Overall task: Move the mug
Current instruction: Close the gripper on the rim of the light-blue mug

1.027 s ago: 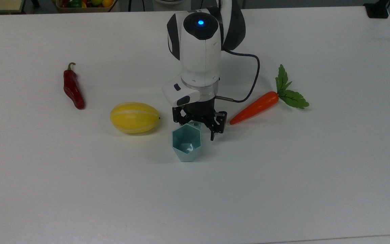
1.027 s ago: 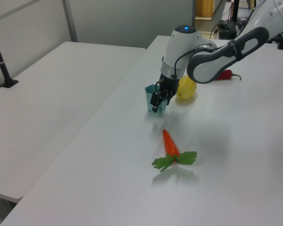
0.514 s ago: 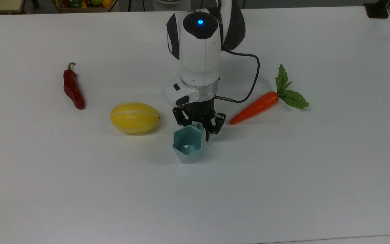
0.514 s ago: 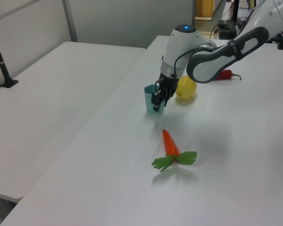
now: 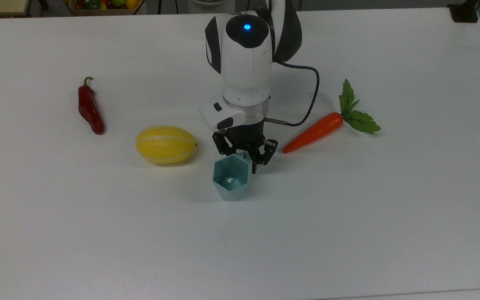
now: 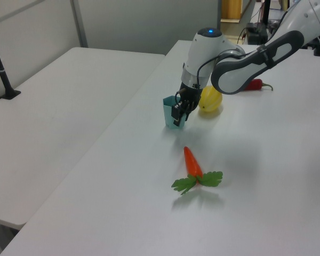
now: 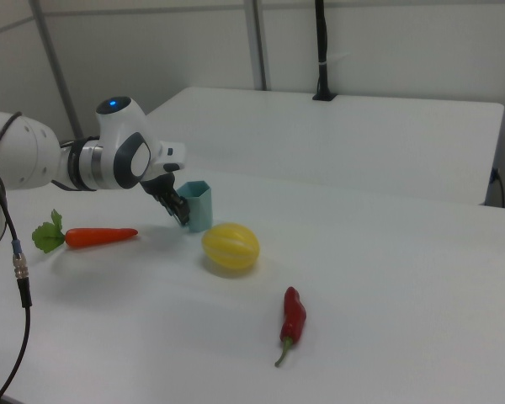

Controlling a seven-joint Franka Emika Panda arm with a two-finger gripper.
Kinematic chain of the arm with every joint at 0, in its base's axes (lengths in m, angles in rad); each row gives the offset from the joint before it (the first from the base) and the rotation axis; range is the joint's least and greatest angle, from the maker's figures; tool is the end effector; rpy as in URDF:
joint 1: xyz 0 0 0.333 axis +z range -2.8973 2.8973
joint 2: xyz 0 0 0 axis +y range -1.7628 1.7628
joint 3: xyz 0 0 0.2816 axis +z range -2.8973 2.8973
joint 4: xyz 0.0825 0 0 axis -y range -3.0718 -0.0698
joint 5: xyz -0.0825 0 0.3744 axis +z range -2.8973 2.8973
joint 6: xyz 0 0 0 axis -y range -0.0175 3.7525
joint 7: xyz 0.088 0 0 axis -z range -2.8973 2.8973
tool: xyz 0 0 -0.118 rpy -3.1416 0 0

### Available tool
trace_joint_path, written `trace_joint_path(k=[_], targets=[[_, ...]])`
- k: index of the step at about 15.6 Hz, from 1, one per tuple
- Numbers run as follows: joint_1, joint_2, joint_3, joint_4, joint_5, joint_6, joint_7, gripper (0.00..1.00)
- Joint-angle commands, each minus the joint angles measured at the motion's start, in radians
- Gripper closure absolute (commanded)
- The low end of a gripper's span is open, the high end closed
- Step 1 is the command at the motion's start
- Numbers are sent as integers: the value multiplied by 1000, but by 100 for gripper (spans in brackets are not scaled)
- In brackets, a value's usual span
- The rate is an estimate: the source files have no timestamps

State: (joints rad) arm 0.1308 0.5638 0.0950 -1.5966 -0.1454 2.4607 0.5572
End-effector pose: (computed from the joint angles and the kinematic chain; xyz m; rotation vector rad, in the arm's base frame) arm 0.6807 0.1467 0.3021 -3.0212 0.3869 -0.4658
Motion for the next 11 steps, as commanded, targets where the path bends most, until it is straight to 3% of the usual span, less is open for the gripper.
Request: trace_joint_path(k=[1, 8, 11], targets=[[12, 1, -8, 0, -26, 15, 23, 50], [15, 1, -8, -6, -26, 14, 23, 51], [13, 1, -8, -6, -26, 14, 21, 66]])
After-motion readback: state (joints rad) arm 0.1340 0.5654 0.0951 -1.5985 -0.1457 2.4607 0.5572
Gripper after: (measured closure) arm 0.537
